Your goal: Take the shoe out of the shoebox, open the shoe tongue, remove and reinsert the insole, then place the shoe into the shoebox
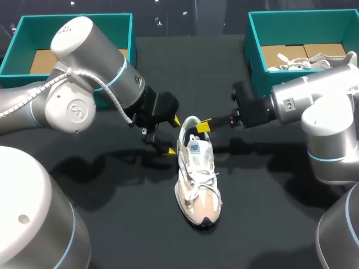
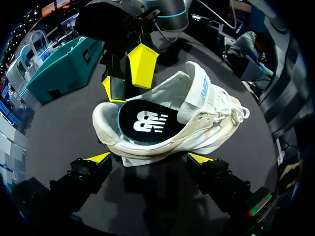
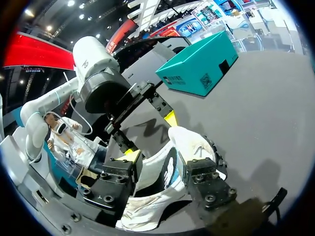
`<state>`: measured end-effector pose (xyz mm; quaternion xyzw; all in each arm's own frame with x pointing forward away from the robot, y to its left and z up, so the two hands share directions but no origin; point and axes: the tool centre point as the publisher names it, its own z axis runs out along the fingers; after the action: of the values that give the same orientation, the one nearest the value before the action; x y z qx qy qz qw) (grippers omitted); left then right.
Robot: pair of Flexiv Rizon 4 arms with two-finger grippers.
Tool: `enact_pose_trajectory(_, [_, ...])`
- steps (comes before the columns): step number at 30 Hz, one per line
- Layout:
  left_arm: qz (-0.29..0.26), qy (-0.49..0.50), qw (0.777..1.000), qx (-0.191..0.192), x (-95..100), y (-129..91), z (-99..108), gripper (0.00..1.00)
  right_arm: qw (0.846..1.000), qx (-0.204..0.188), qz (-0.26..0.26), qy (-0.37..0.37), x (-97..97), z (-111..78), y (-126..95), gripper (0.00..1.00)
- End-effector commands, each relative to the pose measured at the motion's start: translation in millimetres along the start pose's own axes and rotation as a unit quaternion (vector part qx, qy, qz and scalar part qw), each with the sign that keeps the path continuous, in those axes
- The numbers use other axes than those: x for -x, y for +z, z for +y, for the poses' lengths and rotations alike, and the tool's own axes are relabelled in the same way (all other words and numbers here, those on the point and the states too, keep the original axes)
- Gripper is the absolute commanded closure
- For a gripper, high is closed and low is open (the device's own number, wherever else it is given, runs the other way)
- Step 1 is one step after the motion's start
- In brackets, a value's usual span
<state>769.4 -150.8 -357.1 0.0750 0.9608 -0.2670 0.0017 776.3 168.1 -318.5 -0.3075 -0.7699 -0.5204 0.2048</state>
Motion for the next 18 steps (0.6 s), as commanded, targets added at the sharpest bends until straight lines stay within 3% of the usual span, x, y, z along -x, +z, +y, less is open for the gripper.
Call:
enact_pose_trajectory(1, [0.01, 0.008, 1.0, -0.005, -1.9, -17.7, 9.0, 0.0, 1.0, -0.009, -0.011, 0.008, -5.3, 0.1, -21.4, 0.54])
enact_pose_trajectory(7, [0.027, 0.024, 0.999, 0.001, -0.2, -34.7, 25.5, 0.0, 0.998, -0.023, -0.037, 0.036, 5.4, -0.1, -46.2, 0.56])
enact_pose_trajectory(18, [0.023, 0.046, 0.998, 0.025, 13.7, -91.1, 59.8, 0.0, 0.988, -0.078, -0.107, 0.084, 8.5, 14.0, -84.8, 0.65])
